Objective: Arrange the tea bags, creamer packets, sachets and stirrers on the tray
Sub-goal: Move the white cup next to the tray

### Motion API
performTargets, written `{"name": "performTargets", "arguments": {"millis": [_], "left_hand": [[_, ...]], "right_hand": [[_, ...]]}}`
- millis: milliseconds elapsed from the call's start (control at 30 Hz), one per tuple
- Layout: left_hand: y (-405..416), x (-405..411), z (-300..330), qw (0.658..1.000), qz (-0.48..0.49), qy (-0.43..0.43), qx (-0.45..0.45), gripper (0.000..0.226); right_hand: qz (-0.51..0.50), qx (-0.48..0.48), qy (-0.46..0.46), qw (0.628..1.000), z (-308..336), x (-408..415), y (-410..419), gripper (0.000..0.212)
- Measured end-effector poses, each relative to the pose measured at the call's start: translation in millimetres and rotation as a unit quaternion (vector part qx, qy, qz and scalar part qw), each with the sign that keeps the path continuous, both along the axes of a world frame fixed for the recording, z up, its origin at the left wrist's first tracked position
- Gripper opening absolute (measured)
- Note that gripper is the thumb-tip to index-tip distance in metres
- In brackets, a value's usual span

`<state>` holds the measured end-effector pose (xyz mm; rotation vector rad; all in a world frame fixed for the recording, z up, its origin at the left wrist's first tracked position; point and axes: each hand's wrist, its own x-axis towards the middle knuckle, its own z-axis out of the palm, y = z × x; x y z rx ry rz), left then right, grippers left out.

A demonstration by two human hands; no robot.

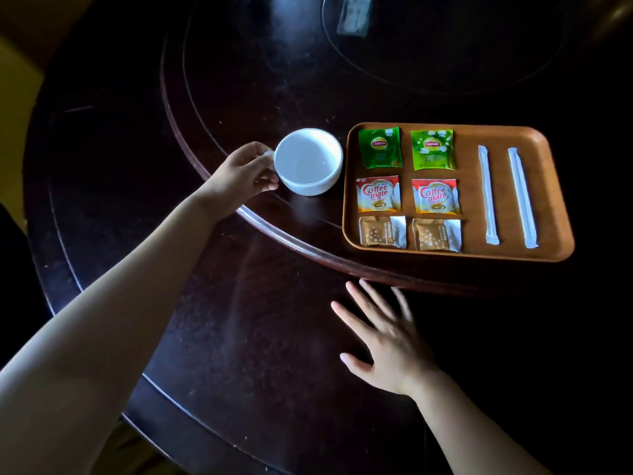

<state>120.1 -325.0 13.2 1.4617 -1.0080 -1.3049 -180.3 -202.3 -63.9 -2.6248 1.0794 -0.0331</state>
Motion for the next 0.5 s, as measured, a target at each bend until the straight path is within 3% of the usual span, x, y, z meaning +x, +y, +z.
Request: {"name": "performTargets", "arguments": {"millis": [500], "left_hand": [[-4.9, -5.3, -5.6, 1.000, 0.012, -0.009, 0.009, 0.020]], "right_hand": [[0.002, 0.000, 0.014, 1.000, 0.0, 0.1, -0.5, 0.072]]}}
